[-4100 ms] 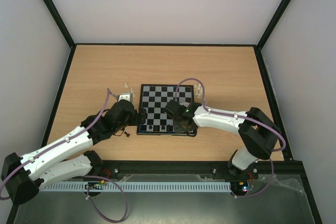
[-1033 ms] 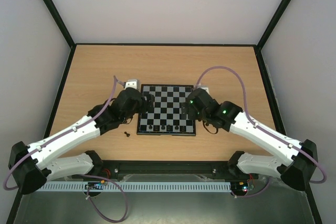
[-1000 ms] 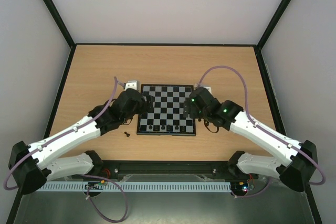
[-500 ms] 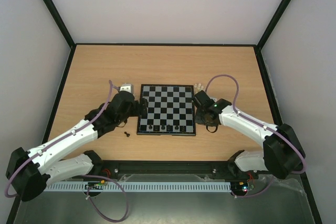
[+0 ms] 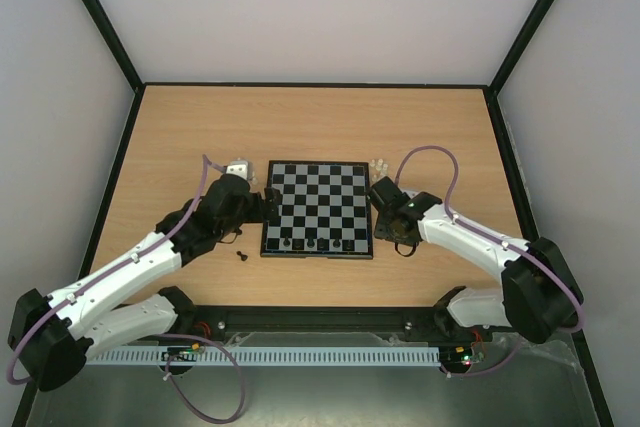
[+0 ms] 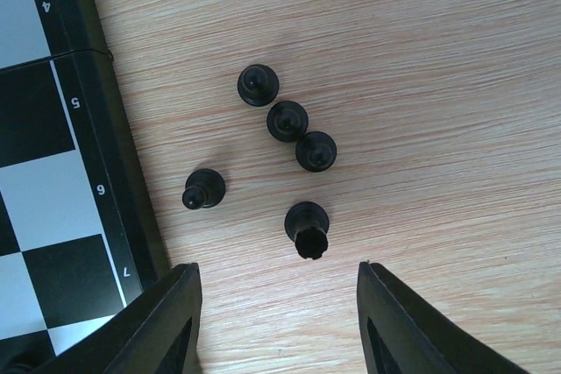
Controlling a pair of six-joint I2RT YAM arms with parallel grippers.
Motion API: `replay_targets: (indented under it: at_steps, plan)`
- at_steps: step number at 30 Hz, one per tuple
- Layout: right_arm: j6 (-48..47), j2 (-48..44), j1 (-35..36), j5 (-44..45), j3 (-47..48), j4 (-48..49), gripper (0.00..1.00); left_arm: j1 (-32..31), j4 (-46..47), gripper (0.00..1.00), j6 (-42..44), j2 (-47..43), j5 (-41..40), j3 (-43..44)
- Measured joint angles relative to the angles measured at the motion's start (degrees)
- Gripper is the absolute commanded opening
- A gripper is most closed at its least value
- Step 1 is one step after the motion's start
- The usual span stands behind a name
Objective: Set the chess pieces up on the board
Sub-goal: Pick up the chess piece at the center of the board.
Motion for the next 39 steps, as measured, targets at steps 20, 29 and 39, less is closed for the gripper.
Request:
replay_targets:
  at_steps: [20,29,39]
  plan:
    - [-2.16,4.90,-3.80,-1.31,-1.33,4.57,0.30,0.00,-0.04,1.00,0.09,-0.04,0.15,-0.22]
    - [-3.13,5.16,-5.42,-2.03,-2.23,6.16,0.10,0.04,-0.02,0.99,0.28,0.48,0.22,-0.22]
    - [-3.96,0.02,-4.63,-2.01,-2.21,4.59,0.05,0.39,-0.44,0.99,0.22,0.61,-0.31,-0.22]
